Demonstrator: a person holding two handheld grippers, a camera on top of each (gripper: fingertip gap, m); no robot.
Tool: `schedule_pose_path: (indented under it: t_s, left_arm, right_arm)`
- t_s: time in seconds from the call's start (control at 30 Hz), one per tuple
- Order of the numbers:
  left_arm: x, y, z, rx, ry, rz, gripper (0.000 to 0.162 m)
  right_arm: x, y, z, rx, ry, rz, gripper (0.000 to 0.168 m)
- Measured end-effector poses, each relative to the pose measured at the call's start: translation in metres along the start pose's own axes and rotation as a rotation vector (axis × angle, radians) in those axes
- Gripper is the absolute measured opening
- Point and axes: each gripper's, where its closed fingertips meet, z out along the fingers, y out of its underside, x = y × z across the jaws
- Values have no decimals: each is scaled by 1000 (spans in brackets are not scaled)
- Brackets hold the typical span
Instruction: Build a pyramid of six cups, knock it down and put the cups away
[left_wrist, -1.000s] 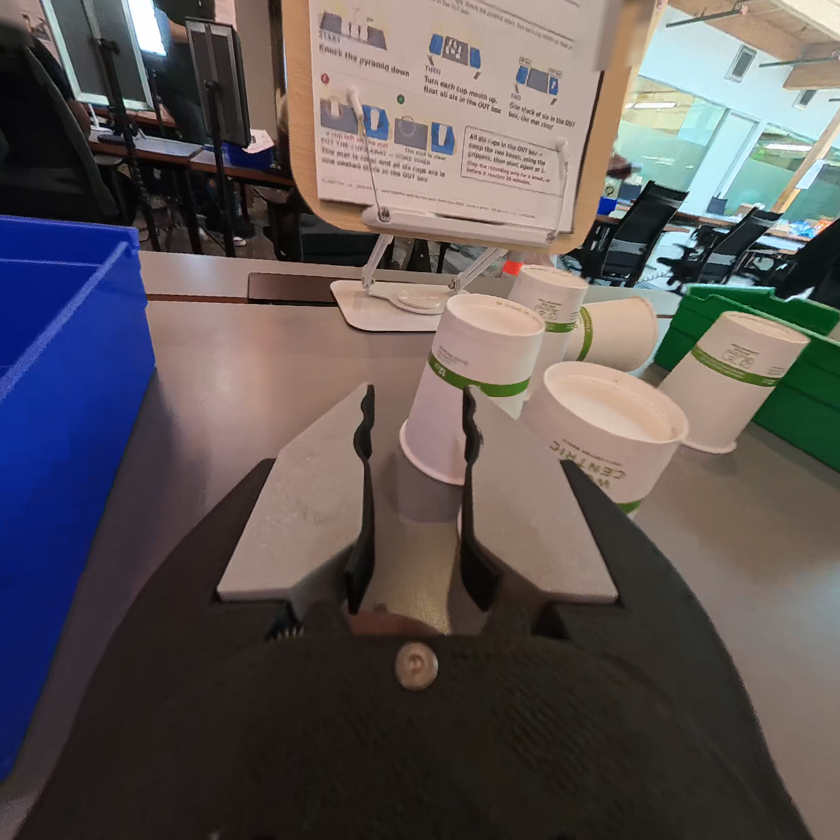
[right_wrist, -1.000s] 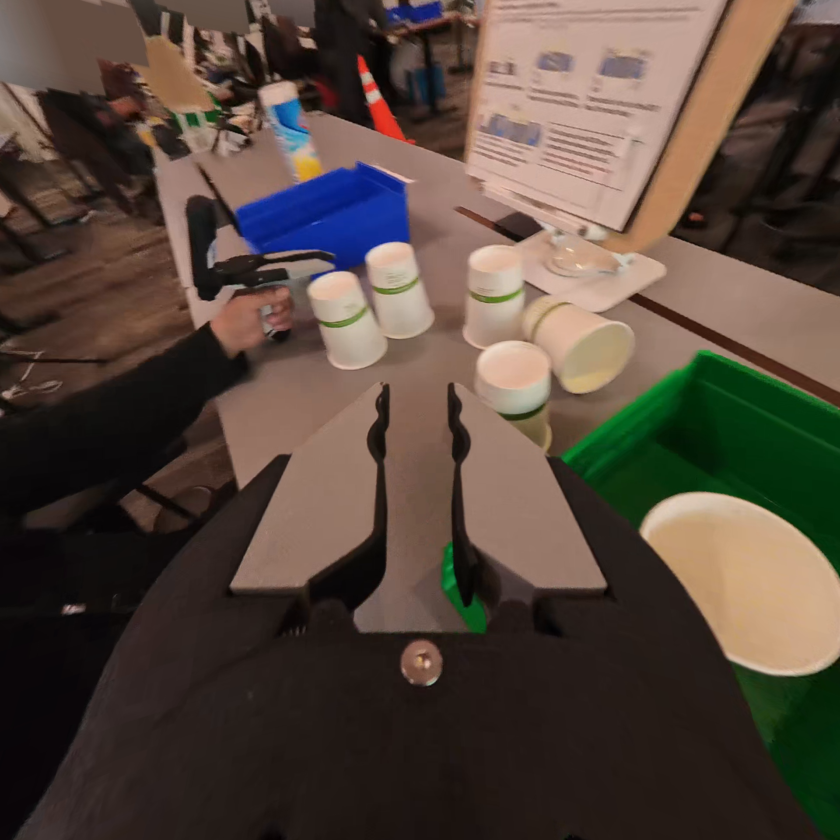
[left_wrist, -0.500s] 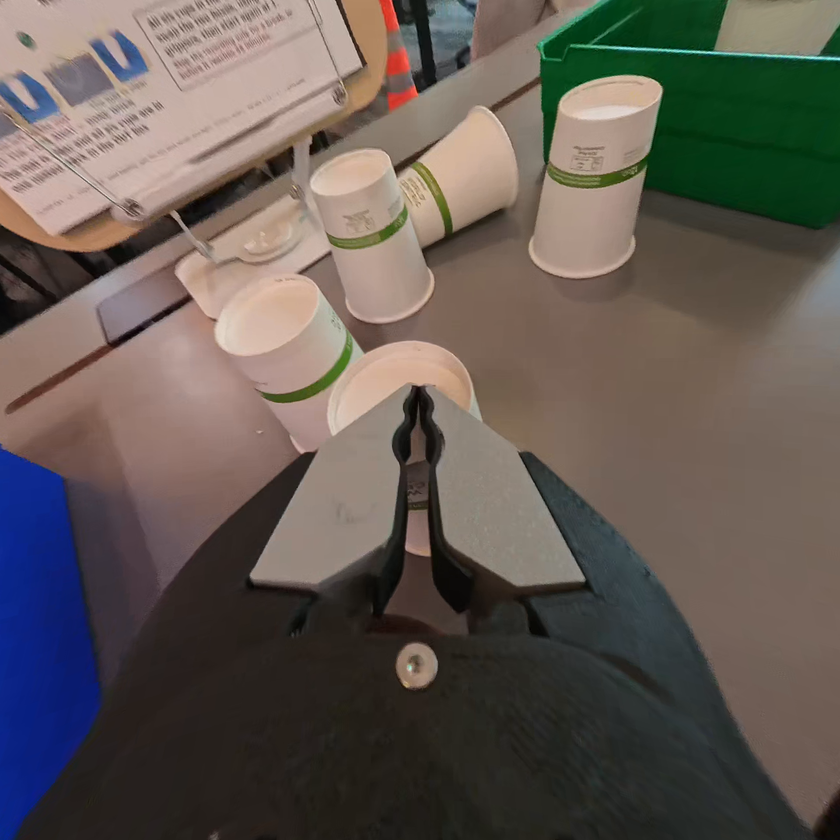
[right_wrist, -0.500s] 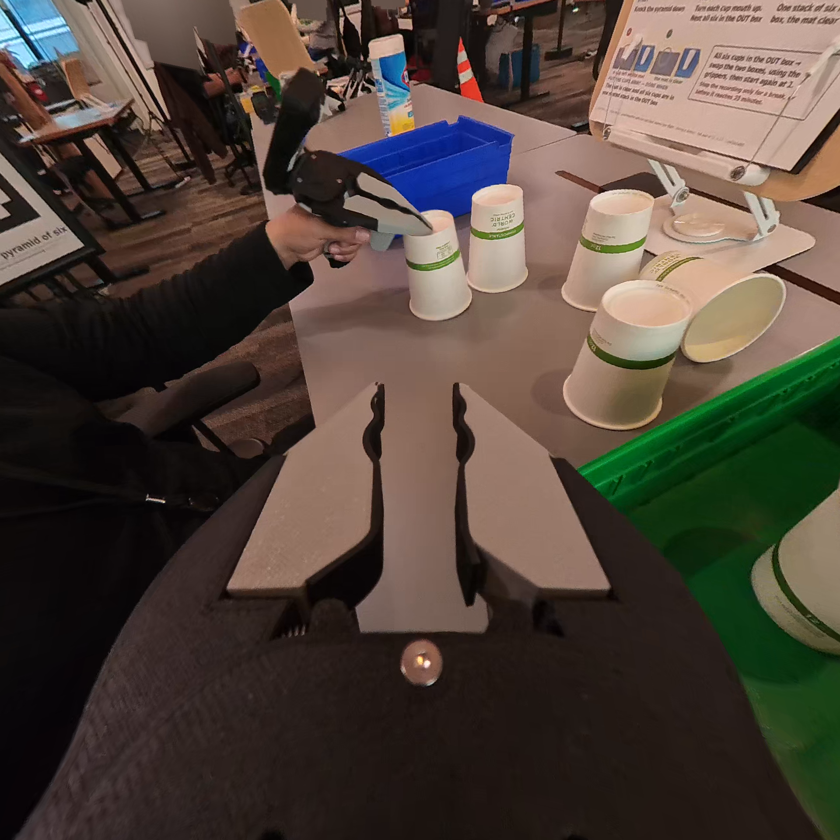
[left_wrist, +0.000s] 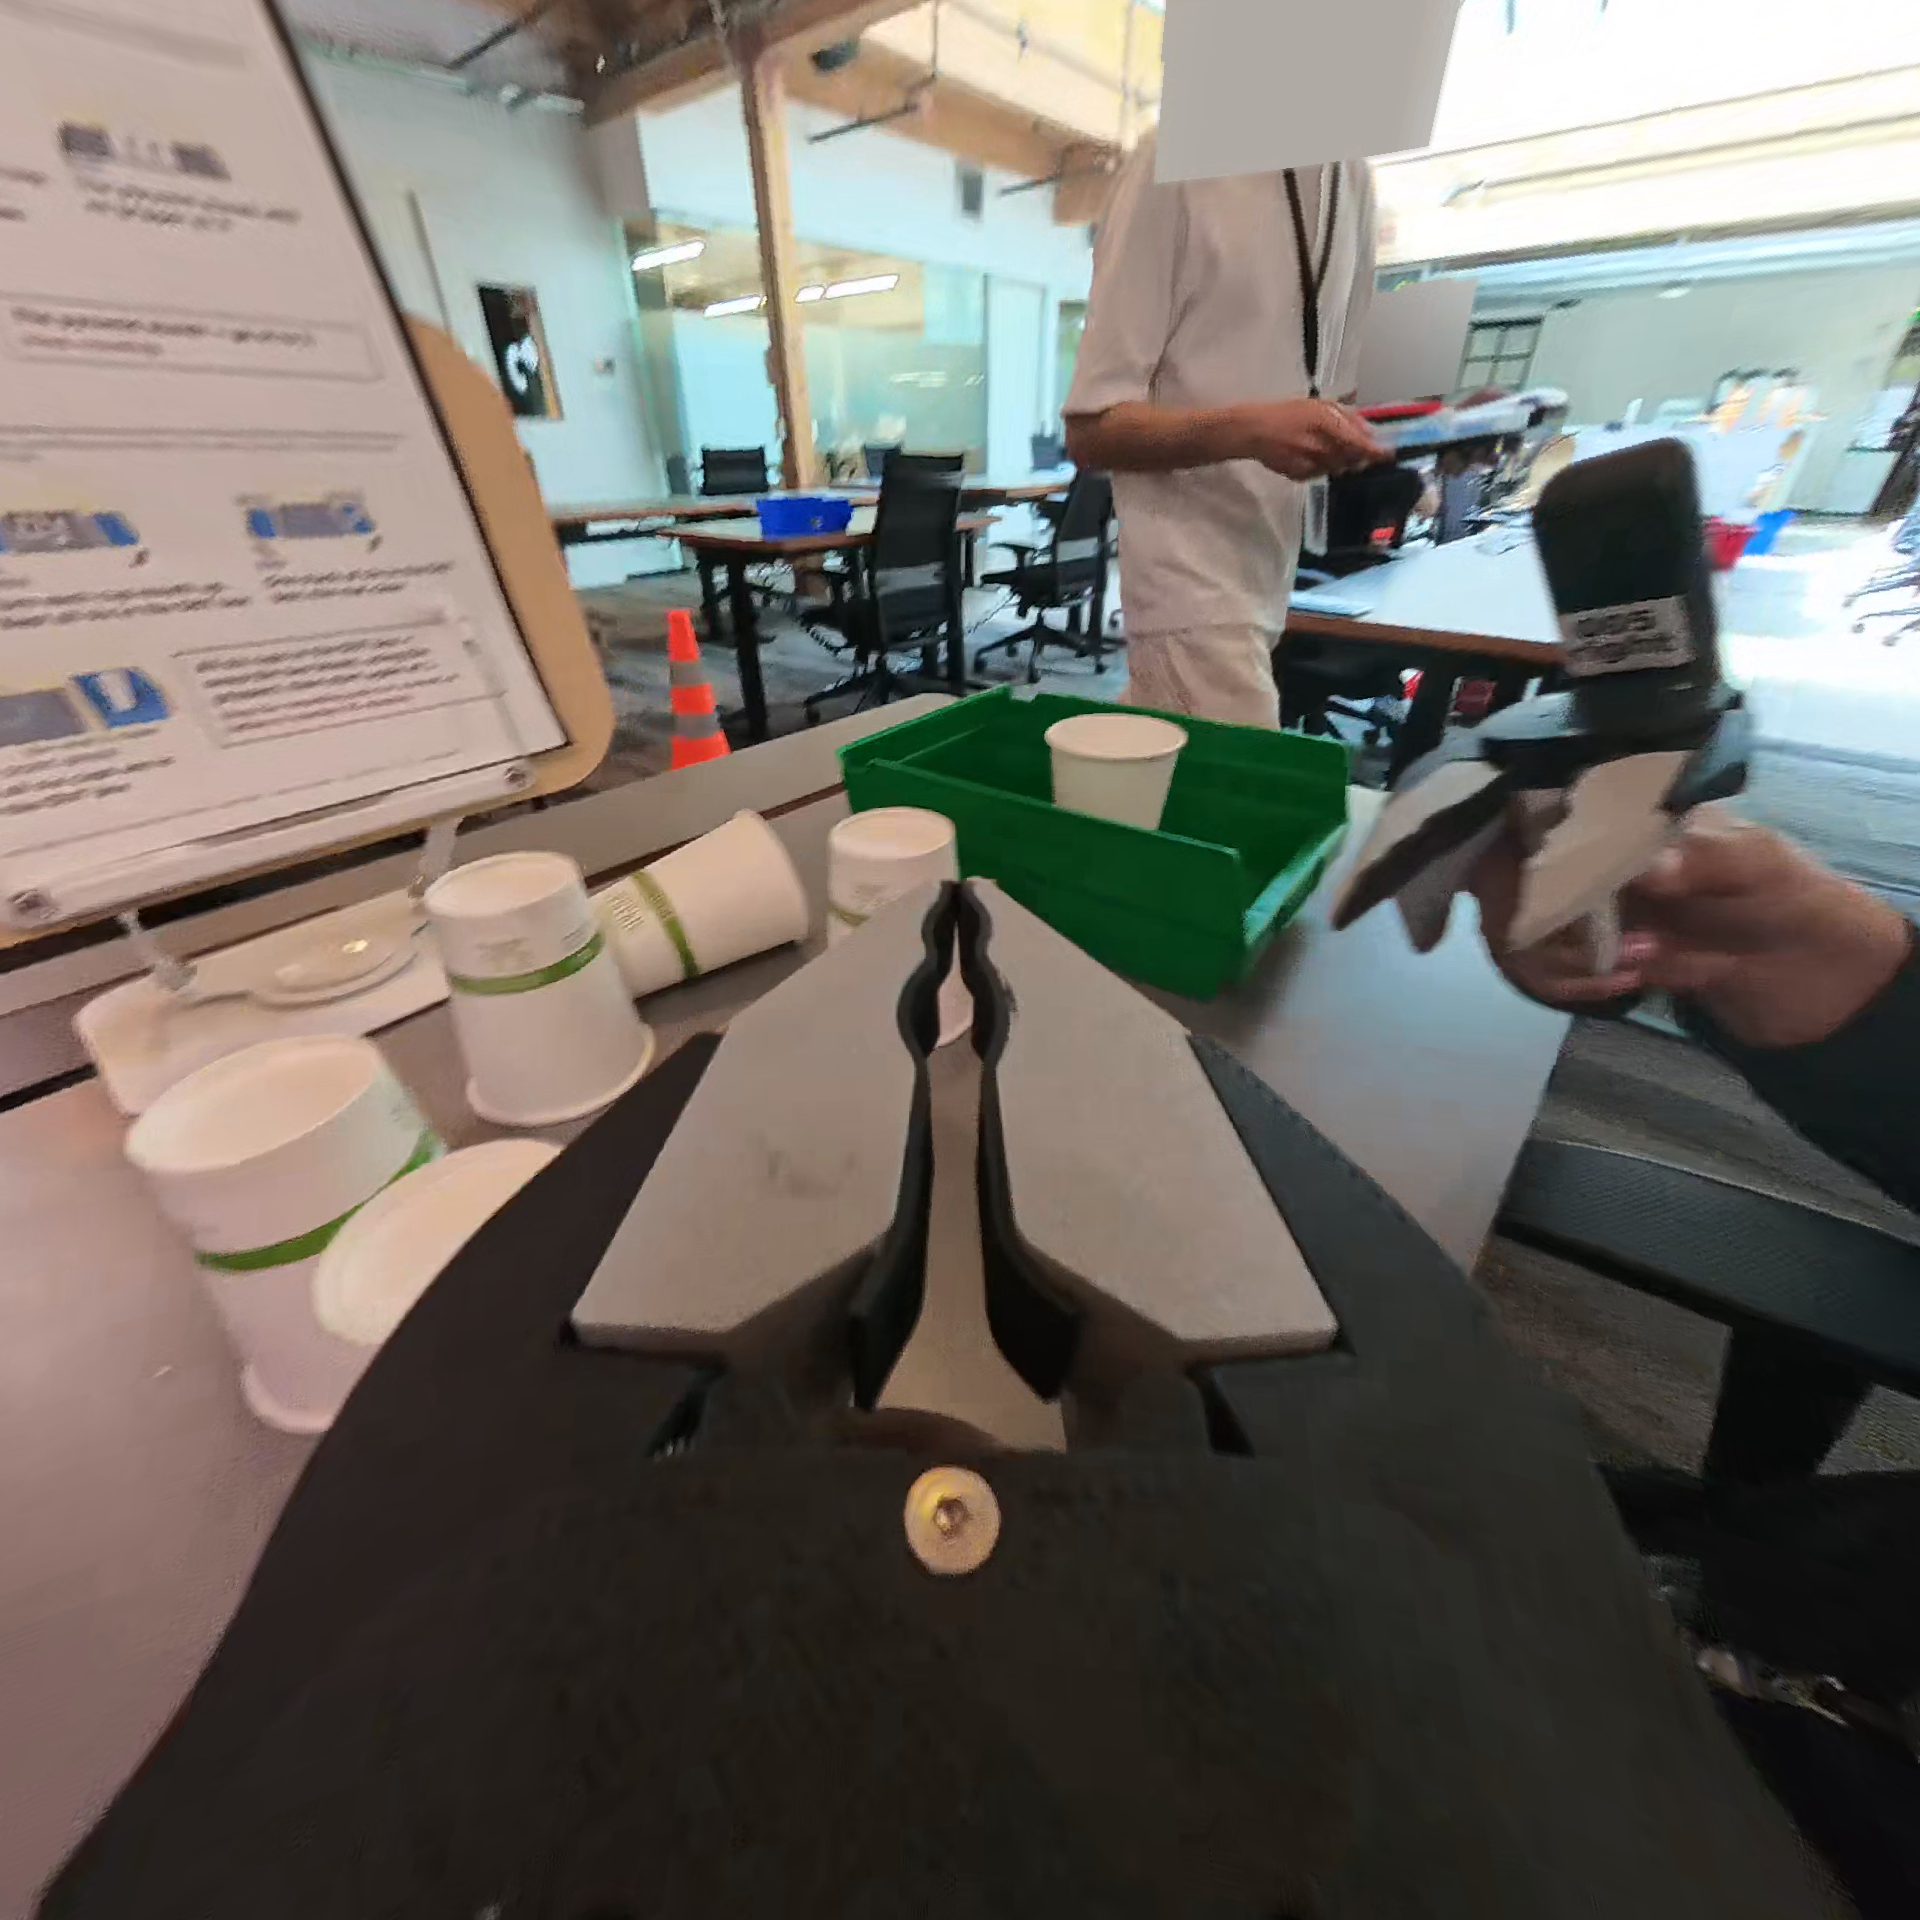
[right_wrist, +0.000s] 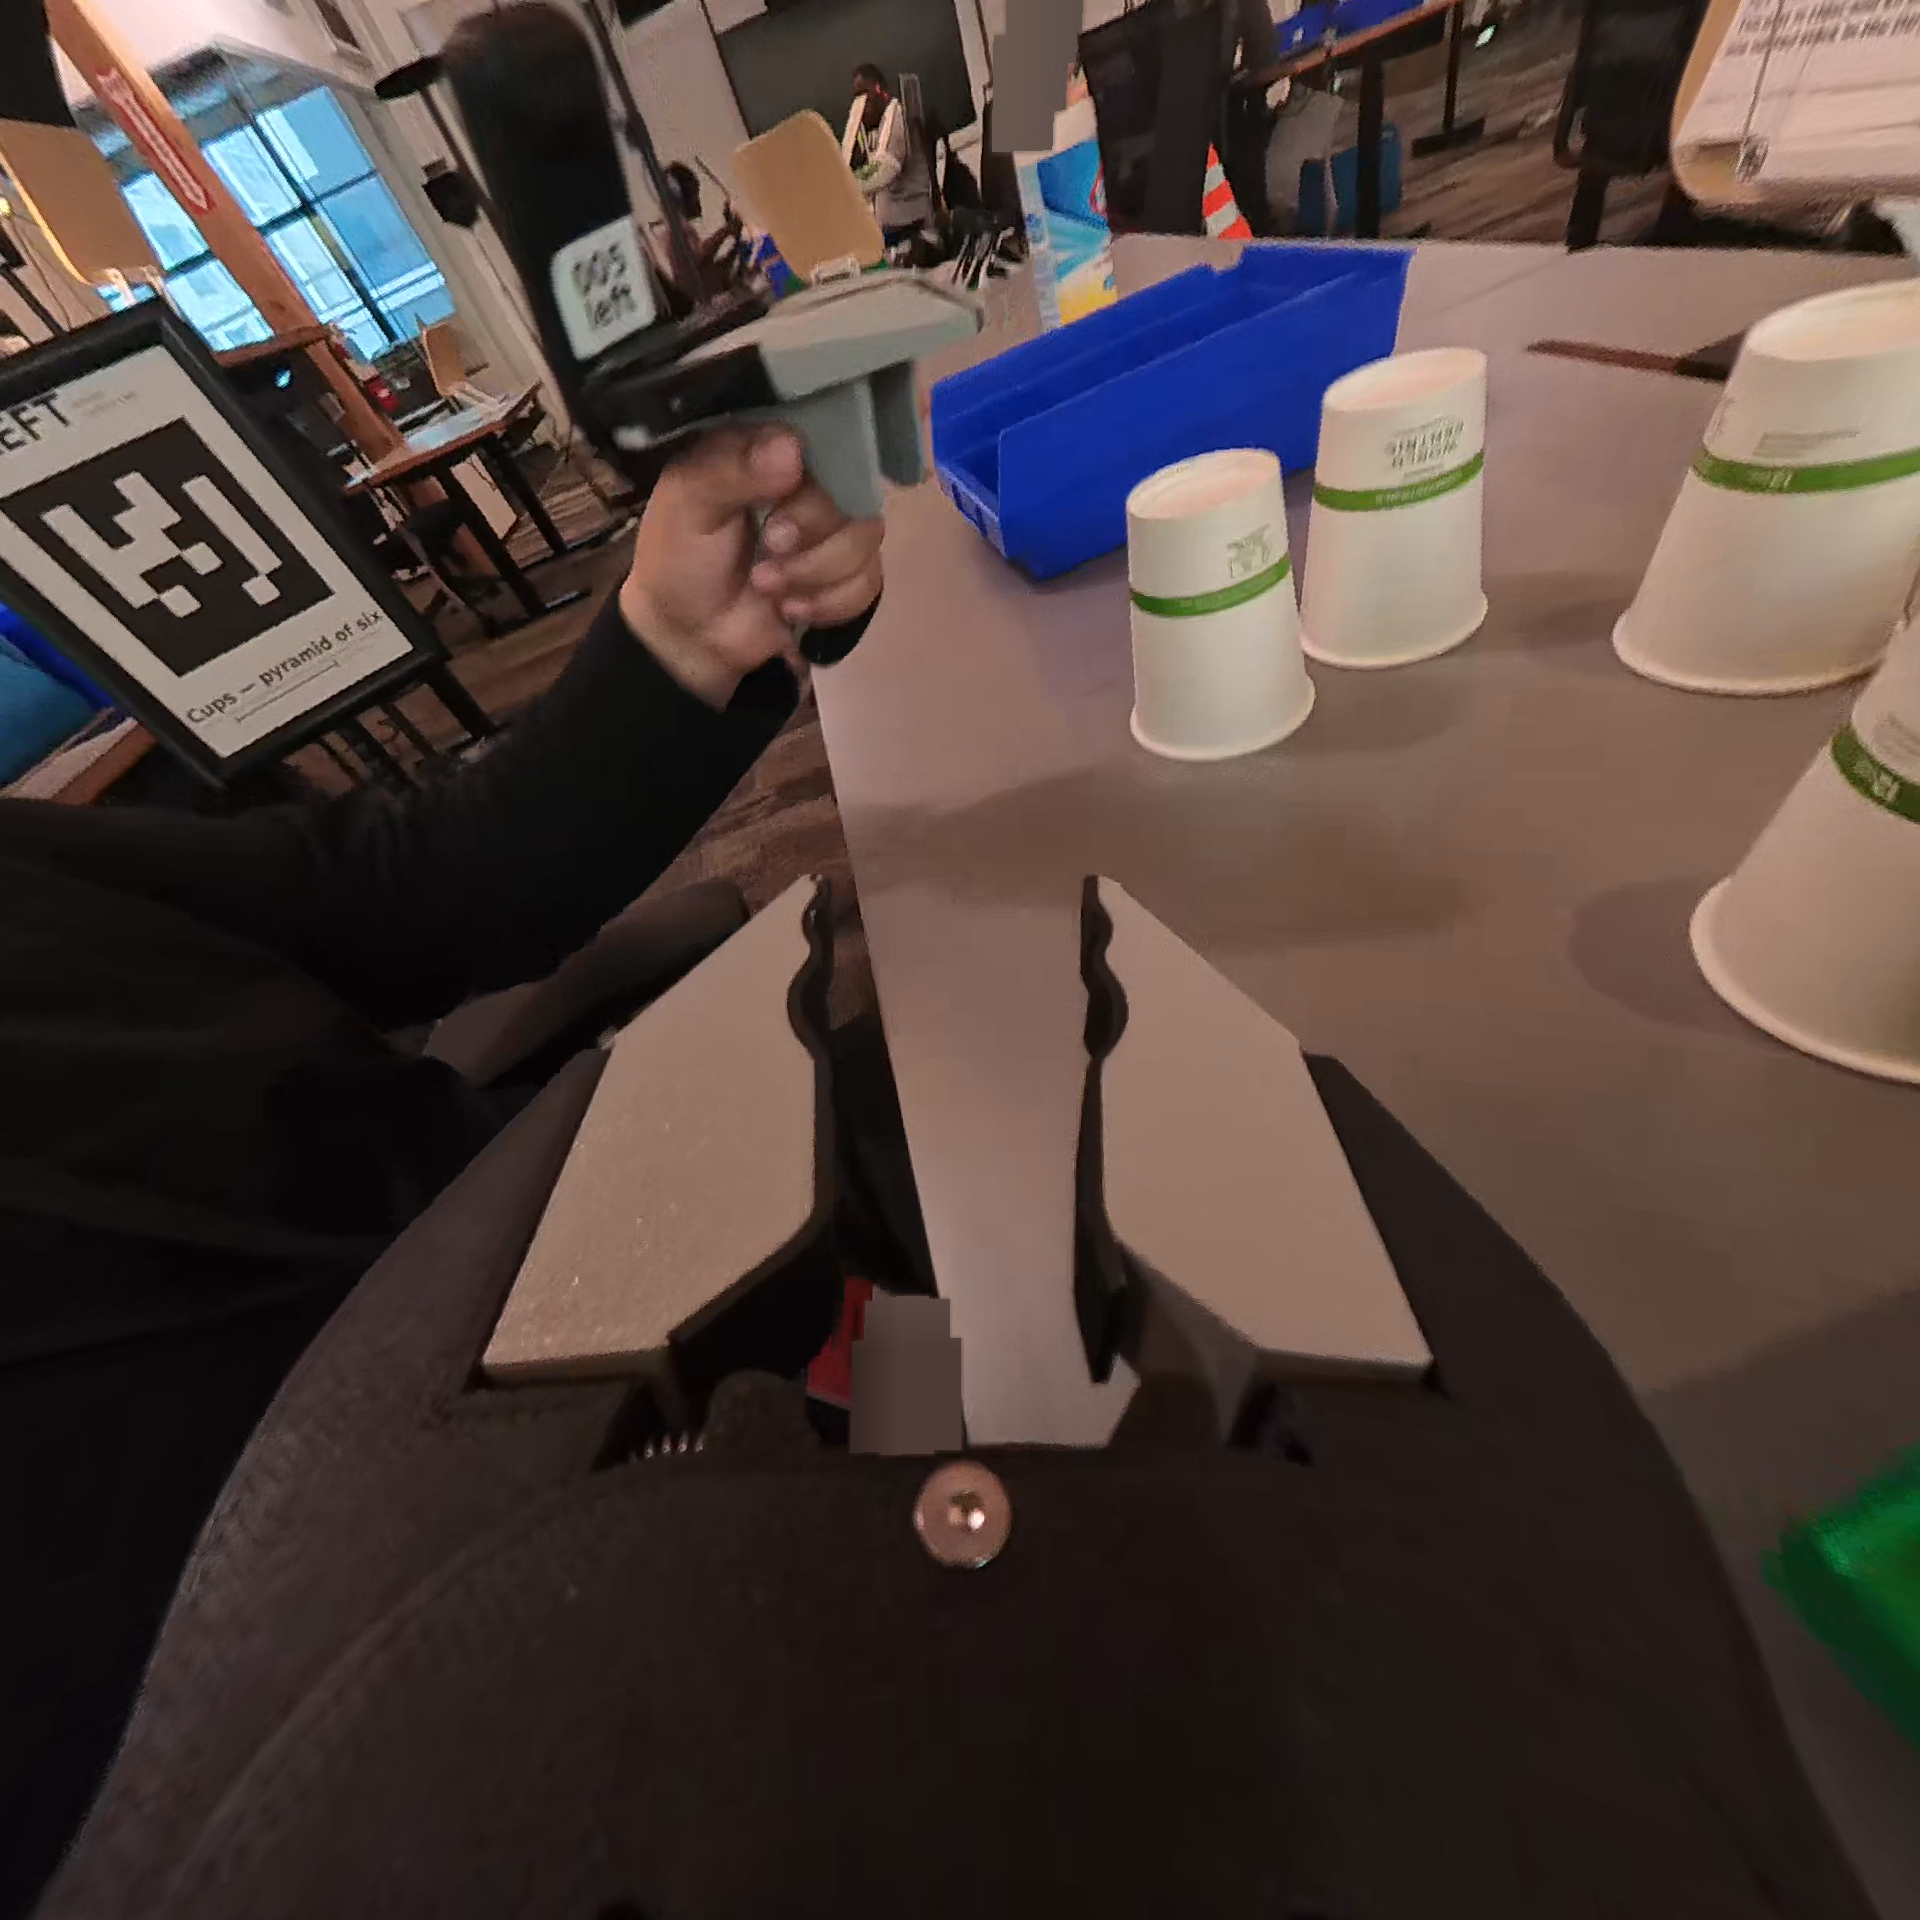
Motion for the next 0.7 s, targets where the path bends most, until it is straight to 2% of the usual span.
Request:
schedule_pose_path:
  t_s: [0.1, 0.23, 0.33, 0.43, 0.5, 0.6, 0.7]
  left_arm:
    - [34, -5, -1, 59, 58, 25, 0]
    - [61, -8, -3, 73, 115, 63, 0]
    - [75, -20, -9, 102, 155, 89, 0]
    - [82, -27, -15, 130, 206, 47, 0]
    - [67, -28, -17, 129, 146, 63, 0]
    - [22, -17, -24, 59, 1, 68, 0]
    - [-30, -8, -36, 43, -181, 57, 0]
  right_arm:
    - [2, -10, 21, 53, 16, 12, 47]
    - [-5, -26, 39, 129, -74, 107, 48]
    - [3, -34, 45, 178, -42, 110, 51]
    - [-8, -37, 56, 190, -145, 161, 51]
    - [-8, -34, 66, 166, -154, 166, 50]
    - [11, -19, 78, 106, -49, 130, 49]
    - [8, -9, 81, 87, -81, 153, 48]
